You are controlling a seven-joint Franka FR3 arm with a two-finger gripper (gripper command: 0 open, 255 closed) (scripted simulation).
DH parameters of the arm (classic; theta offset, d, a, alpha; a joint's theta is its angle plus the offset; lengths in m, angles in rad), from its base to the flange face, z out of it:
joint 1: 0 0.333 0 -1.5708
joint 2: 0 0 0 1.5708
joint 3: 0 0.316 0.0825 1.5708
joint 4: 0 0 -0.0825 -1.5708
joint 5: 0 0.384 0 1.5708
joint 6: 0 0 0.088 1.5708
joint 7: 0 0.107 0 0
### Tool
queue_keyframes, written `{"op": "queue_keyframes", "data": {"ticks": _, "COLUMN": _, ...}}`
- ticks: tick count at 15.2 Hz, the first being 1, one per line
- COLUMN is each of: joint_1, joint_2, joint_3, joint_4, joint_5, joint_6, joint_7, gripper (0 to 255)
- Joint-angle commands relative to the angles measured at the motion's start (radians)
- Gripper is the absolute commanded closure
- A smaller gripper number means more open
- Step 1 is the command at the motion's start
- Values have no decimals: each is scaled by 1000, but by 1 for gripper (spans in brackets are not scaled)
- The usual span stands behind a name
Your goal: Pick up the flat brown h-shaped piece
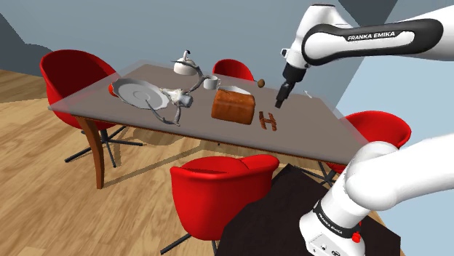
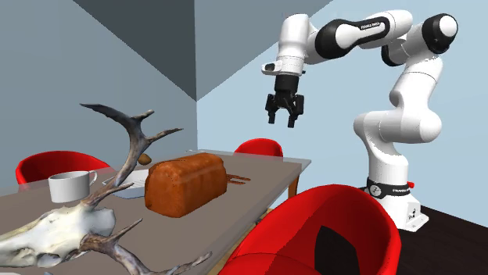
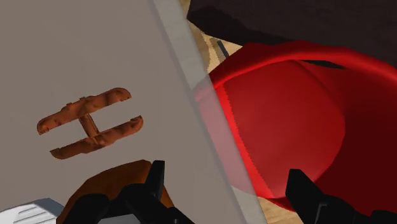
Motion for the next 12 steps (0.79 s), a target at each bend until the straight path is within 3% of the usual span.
{"op": "queue_keyframes", "data": {"ticks": 1, "joint_1": -3, "joint_2": 49, "joint_3": -58, "joint_4": 4, "joint_5": -17, "joint_6": 49, "joint_7": -81, "gripper": 0}}
{"op": "queue_keyframes", "data": {"ticks": 7, "joint_1": 17, "joint_2": 244, "joint_3": -213, "joint_4": 59, "joint_5": -15, "joint_6": 192, "joint_7": -310, "gripper": 0}}
{"op": "queue_keyframes", "data": {"ticks": 12, "joint_1": 55, "joint_2": 449, "joint_3": -335, "joint_4": 148, "joint_5": 71, "joint_6": 294, "joint_7": -536, "gripper": 0}}
